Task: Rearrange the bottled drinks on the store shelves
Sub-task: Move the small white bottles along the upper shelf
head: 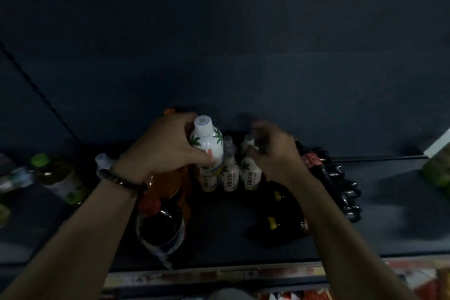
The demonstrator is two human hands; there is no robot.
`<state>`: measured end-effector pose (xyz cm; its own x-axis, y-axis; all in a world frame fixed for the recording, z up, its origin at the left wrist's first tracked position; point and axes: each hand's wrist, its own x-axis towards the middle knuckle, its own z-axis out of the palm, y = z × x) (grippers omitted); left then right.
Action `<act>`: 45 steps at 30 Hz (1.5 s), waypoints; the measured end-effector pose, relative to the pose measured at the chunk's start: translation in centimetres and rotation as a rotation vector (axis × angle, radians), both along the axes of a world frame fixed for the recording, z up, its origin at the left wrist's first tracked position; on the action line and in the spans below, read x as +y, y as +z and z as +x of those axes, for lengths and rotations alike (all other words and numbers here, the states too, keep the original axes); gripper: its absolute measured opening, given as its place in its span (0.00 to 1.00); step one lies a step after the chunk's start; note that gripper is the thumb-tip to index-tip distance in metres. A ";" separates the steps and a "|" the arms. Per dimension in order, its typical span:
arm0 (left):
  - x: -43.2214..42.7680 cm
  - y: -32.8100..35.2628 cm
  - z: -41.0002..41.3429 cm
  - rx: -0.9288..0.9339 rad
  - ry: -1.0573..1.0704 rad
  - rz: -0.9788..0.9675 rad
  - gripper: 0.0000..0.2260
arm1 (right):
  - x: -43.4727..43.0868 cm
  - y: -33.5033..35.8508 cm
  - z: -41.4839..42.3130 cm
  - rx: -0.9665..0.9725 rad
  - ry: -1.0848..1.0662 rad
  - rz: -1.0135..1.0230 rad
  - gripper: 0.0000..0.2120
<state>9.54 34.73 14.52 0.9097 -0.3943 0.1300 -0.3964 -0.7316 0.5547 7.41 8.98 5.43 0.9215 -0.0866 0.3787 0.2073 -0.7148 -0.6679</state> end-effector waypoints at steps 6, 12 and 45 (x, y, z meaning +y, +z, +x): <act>0.5 1.3 -0.4 0.006 -0.088 -0.063 0.23 | 5.4 7.2 -1.8 0.091 0.334 -0.106 0.34; 2.1 0.8 -1.3 0.072 -0.111 -0.192 0.26 | 7.6 4.2 -3.0 0.093 0.204 0.145 0.33; 14.3 -15.1 -6.1 0.116 0.544 -0.280 0.09 | 13.0 0.1 -4.7 0.050 -0.141 0.071 0.04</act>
<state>3.45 49.05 -0.58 0.9852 0.1640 0.0500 0.0661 -0.6324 0.7718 2.73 22.02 5.50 0.9160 -0.2413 0.3205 0.0733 -0.6847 -0.7251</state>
